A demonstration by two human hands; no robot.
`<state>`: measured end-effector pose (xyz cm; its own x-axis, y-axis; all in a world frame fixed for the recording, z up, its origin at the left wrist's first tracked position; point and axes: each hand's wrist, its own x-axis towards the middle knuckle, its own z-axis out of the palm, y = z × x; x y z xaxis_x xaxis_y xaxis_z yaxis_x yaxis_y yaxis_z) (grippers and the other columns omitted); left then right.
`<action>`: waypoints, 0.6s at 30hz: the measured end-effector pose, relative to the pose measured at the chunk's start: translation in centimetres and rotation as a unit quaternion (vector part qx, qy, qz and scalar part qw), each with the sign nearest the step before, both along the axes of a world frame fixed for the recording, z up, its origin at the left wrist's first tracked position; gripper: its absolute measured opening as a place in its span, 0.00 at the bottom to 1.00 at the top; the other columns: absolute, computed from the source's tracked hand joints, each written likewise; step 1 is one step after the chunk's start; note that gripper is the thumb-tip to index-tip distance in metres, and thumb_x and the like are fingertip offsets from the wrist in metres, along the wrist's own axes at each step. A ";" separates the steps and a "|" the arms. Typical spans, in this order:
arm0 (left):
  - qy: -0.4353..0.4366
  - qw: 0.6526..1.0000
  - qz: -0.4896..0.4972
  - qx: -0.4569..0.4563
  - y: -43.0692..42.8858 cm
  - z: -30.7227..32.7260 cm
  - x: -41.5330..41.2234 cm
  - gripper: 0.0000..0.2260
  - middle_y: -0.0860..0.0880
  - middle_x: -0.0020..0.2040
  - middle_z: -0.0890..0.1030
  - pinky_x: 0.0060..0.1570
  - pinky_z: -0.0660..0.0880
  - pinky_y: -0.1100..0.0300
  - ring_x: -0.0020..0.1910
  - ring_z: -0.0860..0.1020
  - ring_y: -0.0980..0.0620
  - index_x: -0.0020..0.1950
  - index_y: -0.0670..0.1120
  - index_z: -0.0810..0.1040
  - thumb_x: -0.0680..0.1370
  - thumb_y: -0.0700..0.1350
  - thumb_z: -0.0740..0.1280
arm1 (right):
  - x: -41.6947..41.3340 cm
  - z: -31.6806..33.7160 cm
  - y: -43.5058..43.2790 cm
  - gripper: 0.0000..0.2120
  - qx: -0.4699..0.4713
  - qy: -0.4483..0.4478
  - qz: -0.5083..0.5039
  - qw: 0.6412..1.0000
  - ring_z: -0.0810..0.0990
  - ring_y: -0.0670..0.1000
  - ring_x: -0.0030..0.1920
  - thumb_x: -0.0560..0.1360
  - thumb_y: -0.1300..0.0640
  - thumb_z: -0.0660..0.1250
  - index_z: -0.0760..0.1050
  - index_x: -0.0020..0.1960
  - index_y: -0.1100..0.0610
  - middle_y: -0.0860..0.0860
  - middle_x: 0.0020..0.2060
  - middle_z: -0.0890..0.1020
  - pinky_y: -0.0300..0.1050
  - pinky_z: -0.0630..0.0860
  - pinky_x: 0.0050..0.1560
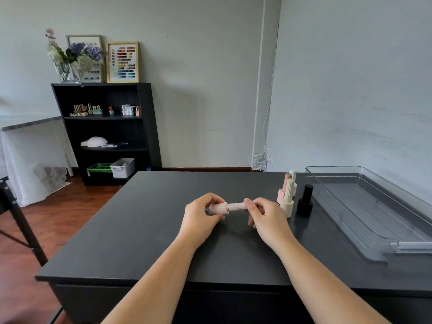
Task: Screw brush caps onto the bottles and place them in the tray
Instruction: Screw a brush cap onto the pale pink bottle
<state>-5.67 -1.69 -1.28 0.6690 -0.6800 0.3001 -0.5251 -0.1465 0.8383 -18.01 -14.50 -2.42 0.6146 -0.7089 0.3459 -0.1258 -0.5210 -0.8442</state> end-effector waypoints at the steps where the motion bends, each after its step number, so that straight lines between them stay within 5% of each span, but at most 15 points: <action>1: -0.002 1.000 0.000 0.001 0.0 0.0 0.0 0.14 0.59 0.44 0.81 0.48 0.76 0.63 0.46 0.79 0.55 0.44 0.56 0.79 0.69 0.36 0.73 | 0.1 0.0 0.0 0.13 0.005 -0.002 -0.002 1.000 0.76 0.45 0.28 0.76 0.44 0.63 0.77 0.40 0.52 0.49 0.27 0.80 0.44 0.75 0.36; 5: 0.001 1.000 0.003 0.007 -0.2 0.0 0.1 0.13 0.58 0.44 0.81 0.49 0.76 0.62 0.46 0.78 0.55 0.44 0.55 0.80 0.70 0.37 0.73 | 0.0 -0.1 0.0 0.03 -0.001 -0.027 0.029 0.999 0.74 0.40 0.32 0.74 0.55 0.67 0.76 0.46 0.48 0.47 0.35 0.80 0.30 0.71 0.35; 9: 0.000 1.000 0.002 0.006 -0.1 -0.1 0.2 0.13 0.58 0.44 0.81 0.48 0.76 0.62 0.45 0.79 0.55 0.44 0.55 0.79 0.69 0.37 0.73 | -0.1 0.0 0.0 0.11 -0.009 0.006 0.006 1.000 0.76 0.45 0.28 0.77 0.48 0.63 0.76 0.38 0.50 0.49 0.27 0.80 0.44 0.74 0.35; 11: -0.002 1.000 0.001 0.009 -0.1 -0.1 0.2 0.13 0.58 0.45 0.81 0.48 0.76 0.62 0.45 0.78 0.55 0.44 0.56 0.79 0.69 0.37 0.74 | 0.1 0.0 0.0 0.14 0.003 0.008 -0.007 1.000 0.75 0.44 0.26 0.76 0.44 0.62 0.77 0.38 0.51 0.50 0.26 0.80 0.43 0.74 0.34; 15: -0.003 1.000 0.002 0.013 -0.2 -0.1 0.2 0.14 0.58 0.45 0.81 0.48 0.76 0.63 0.46 0.78 0.55 0.45 0.56 0.79 0.69 0.37 0.74 | 0.1 -0.2 -0.2 0.00 0.004 -0.017 0.016 1.000 0.74 0.41 0.32 0.75 0.52 0.66 0.76 0.45 0.48 0.48 0.34 0.79 0.32 0.71 0.34; 18: -0.002 1.000 0.000 0.013 -0.2 -0.2 0.3 0.14 0.59 0.45 0.80 0.48 0.76 0.63 0.46 0.78 0.55 0.44 0.56 0.79 0.69 0.37 0.74 | 0.0 -0.2 -0.1 0.08 -0.013 0.001 0.006 1.000 0.74 0.42 0.29 0.76 0.49 0.64 0.76 0.40 0.50 0.49 0.30 0.80 0.35 0.71 0.32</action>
